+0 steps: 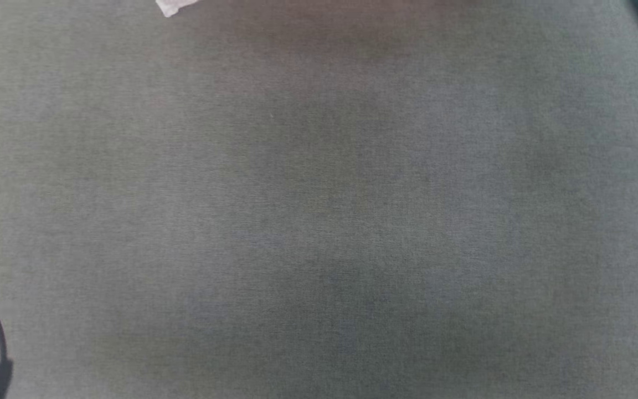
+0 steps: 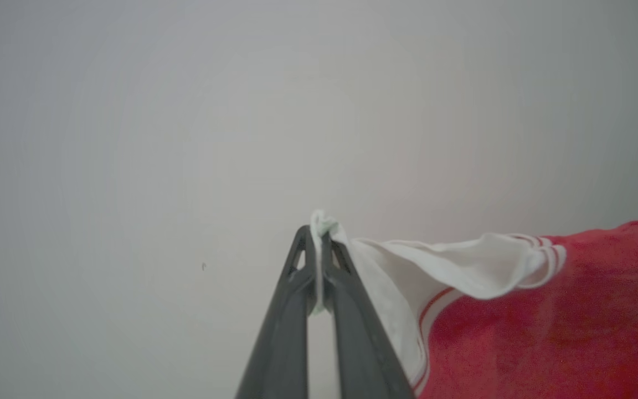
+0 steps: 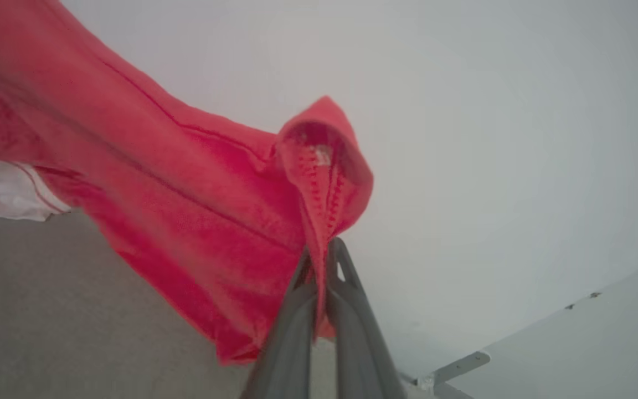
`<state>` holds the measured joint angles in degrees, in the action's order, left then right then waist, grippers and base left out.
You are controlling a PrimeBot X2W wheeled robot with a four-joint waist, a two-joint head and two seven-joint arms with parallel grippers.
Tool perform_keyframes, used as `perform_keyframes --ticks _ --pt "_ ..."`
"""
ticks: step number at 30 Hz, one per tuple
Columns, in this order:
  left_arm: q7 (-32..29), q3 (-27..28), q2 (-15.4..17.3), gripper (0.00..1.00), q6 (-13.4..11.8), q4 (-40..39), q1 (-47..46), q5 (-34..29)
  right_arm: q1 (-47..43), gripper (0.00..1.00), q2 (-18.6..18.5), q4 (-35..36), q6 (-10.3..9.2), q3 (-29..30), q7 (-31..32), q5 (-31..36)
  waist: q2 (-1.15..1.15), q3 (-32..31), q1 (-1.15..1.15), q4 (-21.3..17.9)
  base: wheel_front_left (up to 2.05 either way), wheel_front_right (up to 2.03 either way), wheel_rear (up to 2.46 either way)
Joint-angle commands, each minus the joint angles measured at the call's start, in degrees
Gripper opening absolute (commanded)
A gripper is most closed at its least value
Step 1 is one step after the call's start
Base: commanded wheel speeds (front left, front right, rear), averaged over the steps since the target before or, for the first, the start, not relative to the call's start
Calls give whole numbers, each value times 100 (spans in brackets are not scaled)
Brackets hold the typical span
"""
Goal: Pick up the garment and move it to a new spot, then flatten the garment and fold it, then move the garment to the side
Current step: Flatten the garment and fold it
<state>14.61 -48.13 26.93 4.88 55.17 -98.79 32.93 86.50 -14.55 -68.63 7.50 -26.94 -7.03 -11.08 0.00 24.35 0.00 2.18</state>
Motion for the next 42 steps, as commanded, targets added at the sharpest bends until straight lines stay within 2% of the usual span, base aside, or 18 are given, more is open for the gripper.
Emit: perform_keyframes --ticks 1,5,7,14,16,21,29,34,42 --pt "-140 -60 -75 0 120 163 267 178 -249 0 41 -91 -1 -70 53 -84 0 -98 0 79 0 0 0" --pt "-724 -197 -172 0 250 335 835 640 -729 0 111 -150 -1 -280 292 -383 0 -283 0 190 0 0 0" --pt "-1168 -410 -224 0 253 94 1206 979 -999 0 98 -85 -1 -416 474 -633 0 -402 0 251 0 0 0" --pt "-2489 -1009 414 0 254 -1248 2321 2359 -2002 0 -335 736 -1 -1144 1125 -1588 0 -799 0 422 0 0 0" --pt "-2629 -1031 521 0 254 -1377 2437 2508 -2144 0 -422 894 -1 -1230 1223 -1756 0 -842 0 433 0 0 0" --pt "-3283 -1126 850 0 242 -1814 3094 3059 -2867 0 -981 1855 -1 -1667 1715 -2563 0 -1058 0 496 0 0 0" --pt "-3966 -1371 1329 0 -328 -3071 4189 3493 -4067 0 -1899 3277 -1 -2061 2498 -3648 0 -1328 0 558 0 0 0" --pt "-4187 -1481 1749 0 -862 -4142 4859 3749 -4731 0 -2374 3986 -1 -2042 2830 -4081 0 -1452 0 574 0 0 0" --pt "-4493 -1732 2449 0 -1677 -5646 5781 4019 -5772 0 -2869 4906 -1 -1794 3289 -4499 0 -1526 0 536 0 0 0"
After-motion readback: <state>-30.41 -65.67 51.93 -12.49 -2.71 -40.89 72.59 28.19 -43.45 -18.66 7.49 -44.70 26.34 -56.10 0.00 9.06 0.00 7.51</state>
